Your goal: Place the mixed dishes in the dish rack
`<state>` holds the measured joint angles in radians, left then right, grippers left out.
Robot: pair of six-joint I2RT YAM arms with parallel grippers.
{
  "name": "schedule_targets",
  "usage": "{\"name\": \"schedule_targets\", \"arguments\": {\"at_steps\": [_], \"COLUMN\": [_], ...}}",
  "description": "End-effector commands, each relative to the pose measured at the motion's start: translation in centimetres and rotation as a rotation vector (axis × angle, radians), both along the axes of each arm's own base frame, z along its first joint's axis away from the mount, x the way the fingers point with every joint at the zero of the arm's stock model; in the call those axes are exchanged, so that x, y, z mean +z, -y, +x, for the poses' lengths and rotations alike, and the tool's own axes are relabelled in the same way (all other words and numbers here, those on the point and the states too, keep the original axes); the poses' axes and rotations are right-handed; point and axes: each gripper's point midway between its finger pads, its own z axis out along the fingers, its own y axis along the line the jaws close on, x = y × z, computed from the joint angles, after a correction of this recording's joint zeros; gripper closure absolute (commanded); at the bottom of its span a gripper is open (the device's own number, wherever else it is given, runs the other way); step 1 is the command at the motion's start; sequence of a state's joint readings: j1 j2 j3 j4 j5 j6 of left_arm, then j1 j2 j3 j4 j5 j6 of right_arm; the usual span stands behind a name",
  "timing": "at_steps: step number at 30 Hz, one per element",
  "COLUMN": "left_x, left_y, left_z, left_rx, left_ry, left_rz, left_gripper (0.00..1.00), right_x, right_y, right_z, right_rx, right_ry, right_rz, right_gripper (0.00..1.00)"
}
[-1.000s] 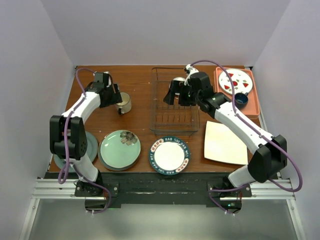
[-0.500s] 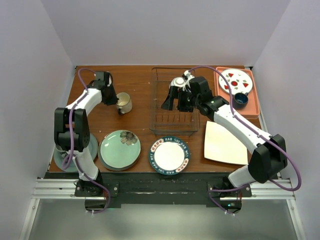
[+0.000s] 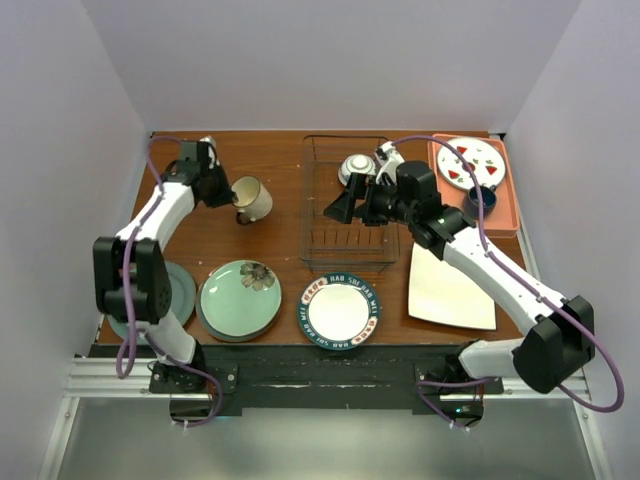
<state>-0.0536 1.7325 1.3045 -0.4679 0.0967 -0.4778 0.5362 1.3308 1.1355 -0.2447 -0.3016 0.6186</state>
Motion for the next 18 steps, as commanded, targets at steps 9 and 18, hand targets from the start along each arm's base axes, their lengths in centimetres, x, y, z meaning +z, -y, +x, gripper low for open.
{"name": "schedule_targets", "arguments": {"at_steps": [9, 18], "left_x": [23.6, 27.8], "left_y": [9.5, 10.4], "left_z": [-5.7, -10.0], "left_rx": [-0.262, -0.257], "left_ry": [0.576, 0.666], "left_rz": [-0.718, -0.939], "left_gripper": [1.0, 1.0], "right_x": [8.4, 11.8], "right_y": [-5.1, -8.6], "right_z": [-3.7, -4.3], "right_rx": [0.171, 0.235], "right_ry": [0.298, 0.361], "right_rz": [0.195, 0.313], "right_gripper": [0.02, 0.04]}}
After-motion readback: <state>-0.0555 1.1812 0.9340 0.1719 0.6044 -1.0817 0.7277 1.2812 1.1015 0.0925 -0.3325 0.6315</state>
